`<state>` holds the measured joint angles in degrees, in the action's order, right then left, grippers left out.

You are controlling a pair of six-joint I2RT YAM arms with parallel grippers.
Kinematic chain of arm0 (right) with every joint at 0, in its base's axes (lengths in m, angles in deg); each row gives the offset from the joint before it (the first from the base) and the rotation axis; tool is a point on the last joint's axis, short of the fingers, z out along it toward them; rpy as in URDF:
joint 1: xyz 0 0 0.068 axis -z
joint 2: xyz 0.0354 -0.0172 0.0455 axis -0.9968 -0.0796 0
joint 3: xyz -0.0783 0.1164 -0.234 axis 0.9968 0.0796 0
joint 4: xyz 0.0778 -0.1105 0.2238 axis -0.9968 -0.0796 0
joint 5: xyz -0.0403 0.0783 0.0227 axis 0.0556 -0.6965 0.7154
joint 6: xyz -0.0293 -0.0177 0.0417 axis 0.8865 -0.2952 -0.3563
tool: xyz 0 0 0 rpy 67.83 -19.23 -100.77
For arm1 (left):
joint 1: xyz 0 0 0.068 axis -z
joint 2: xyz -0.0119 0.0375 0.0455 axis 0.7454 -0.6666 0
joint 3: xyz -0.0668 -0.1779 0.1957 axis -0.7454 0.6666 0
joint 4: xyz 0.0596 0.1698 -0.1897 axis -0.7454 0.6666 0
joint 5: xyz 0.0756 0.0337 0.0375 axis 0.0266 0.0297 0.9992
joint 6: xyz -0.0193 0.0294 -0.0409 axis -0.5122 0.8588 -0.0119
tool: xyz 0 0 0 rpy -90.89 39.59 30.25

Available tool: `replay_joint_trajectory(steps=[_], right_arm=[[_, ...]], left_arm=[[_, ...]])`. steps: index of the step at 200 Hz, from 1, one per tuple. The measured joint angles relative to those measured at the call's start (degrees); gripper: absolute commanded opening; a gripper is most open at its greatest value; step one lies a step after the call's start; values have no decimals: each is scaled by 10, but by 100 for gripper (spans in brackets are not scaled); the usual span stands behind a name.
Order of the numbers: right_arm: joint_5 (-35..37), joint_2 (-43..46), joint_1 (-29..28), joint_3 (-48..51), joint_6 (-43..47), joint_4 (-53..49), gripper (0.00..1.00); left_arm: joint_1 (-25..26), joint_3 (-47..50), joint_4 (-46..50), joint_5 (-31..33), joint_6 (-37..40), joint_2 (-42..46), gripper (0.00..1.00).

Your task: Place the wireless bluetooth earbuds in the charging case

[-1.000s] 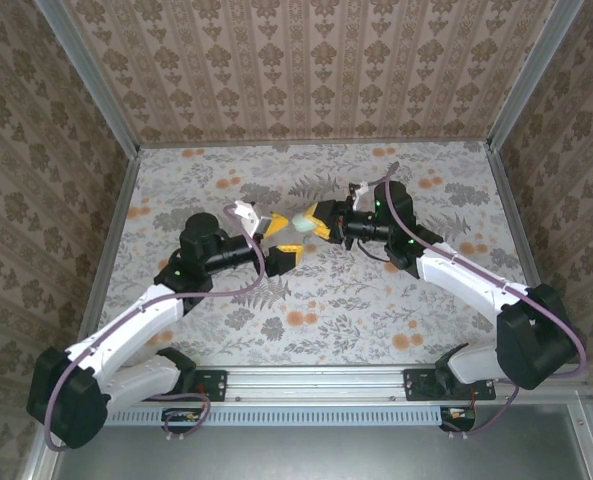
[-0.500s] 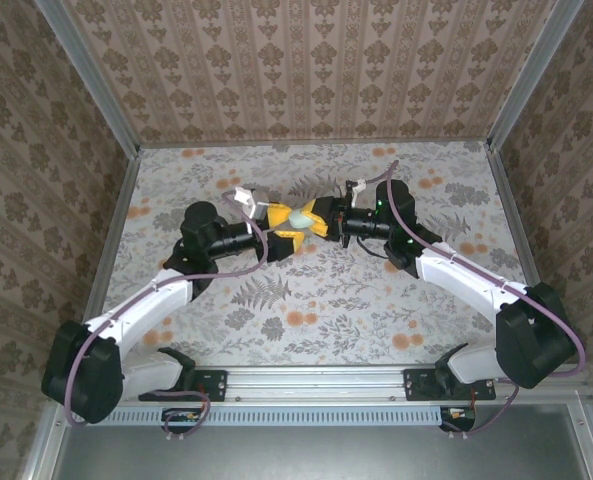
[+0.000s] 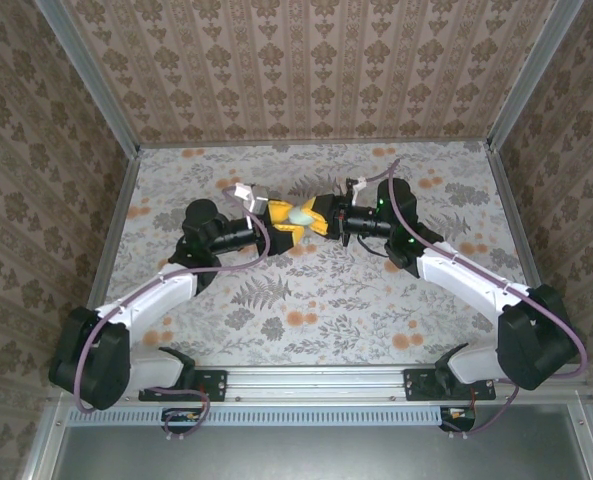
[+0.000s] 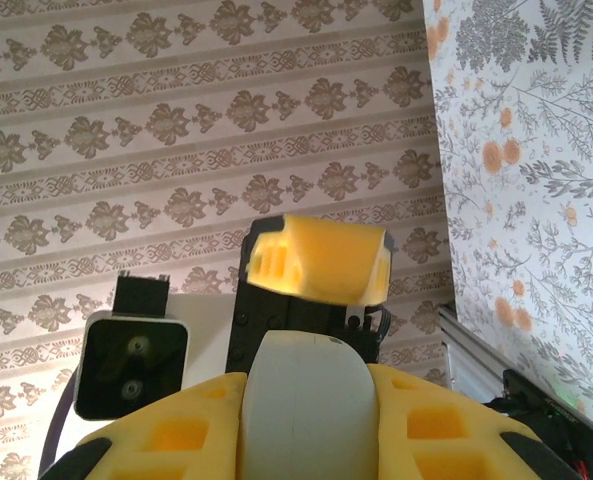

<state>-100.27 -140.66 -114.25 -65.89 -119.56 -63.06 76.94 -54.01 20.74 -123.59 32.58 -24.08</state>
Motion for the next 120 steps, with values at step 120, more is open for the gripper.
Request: replay_joint_trajectory(steps=[120], right_arm=[[0,7,-8,-9,0,0,19]], left_arm=[[-7,0,-53,-22,-33,-8,70]])
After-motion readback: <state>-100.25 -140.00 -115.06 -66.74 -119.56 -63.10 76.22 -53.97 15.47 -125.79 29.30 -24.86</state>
